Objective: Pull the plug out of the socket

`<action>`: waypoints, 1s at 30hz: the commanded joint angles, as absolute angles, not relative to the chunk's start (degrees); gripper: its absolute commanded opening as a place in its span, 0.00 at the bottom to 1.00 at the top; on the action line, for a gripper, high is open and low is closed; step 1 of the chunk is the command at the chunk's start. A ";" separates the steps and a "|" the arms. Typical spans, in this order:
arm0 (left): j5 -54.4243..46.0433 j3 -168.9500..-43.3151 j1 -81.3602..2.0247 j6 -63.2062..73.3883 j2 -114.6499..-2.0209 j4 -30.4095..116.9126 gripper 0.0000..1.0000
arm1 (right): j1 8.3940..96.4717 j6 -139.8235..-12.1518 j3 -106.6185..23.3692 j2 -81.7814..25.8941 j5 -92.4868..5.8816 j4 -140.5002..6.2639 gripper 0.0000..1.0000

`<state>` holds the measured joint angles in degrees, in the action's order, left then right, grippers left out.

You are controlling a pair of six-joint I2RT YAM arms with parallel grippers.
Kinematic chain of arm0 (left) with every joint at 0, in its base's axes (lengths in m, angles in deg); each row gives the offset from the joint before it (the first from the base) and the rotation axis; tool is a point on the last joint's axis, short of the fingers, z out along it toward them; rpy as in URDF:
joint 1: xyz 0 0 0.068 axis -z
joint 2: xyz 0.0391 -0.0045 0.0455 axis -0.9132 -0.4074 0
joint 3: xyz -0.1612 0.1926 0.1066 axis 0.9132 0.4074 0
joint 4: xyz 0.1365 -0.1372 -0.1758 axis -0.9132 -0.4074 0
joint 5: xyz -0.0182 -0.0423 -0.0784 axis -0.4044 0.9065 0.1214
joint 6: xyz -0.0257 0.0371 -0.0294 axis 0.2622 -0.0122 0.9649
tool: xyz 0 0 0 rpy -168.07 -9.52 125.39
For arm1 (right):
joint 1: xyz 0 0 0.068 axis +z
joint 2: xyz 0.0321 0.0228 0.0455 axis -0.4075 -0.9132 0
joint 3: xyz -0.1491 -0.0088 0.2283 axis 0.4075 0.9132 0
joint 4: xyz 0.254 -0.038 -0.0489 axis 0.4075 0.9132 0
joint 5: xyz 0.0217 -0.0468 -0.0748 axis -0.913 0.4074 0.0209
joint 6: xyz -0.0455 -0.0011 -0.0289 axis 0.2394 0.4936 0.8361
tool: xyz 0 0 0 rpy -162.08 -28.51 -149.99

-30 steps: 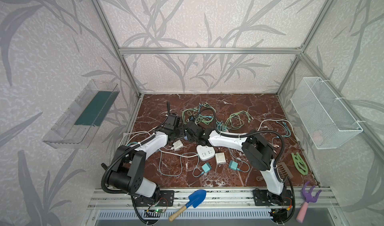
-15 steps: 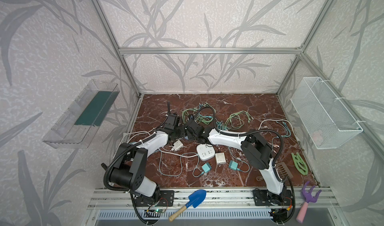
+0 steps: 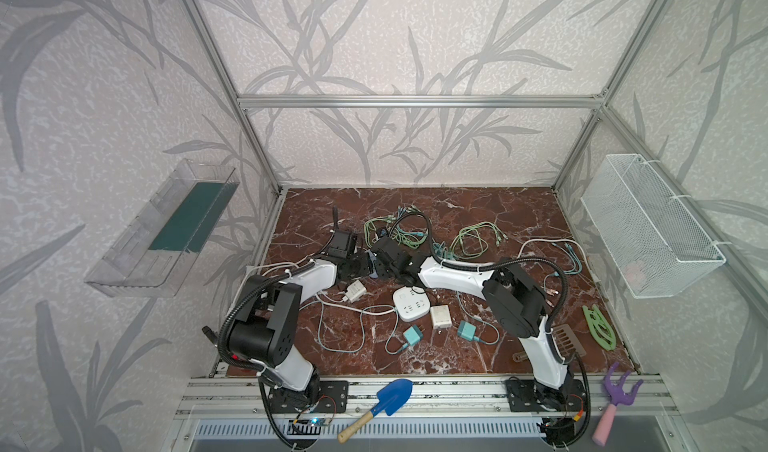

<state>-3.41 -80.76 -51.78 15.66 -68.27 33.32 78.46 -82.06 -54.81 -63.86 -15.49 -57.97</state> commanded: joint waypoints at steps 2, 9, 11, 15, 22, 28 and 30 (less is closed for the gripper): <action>-4.06 -81.94 -52.16 16.57 -69.46 32.35 0.61 | 78.19 -81.13 -53.02 -62.38 -17.20 -58.81 0.16; -6.67 -81.76 -52.25 16.61 -70.62 30.31 0.60 | 78.22 -80.85 -53.19 -62.22 -18.15 -58.97 0.11; -7.40 -81.88 -52.25 16.40 -70.84 29.60 0.60 | 78.21 -80.90 -52.96 -62.14 -18.24 -59.21 0.11; -9.40 -81.47 -52.16 16.37 -70.54 28.36 0.58 | 78.34 -80.95 -53.66 -62.40 -17.90 -58.57 0.10; -10.55 -80.73 -52.03 16.70 -70.73 28.22 0.58 | 78.72 -81.36 -53.84 -61.89 -17.16 -58.62 0.10; -11.81 -80.72 -51.89 16.26 -70.79 27.77 0.57 | 79.02 -81.73 -54.20 -61.53 -17.70 -58.89 0.10; -12.12 -80.70 -51.88 16.30 -70.76 27.61 0.57 | 79.06 -81.97 -54.06 -61.20 -17.95 -59.19 0.09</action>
<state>-6.62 -81.75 -51.43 16.56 -69.20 32.77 78.46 -81.21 -53.91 -63.54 -16.78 -59.42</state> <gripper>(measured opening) 0.574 0.293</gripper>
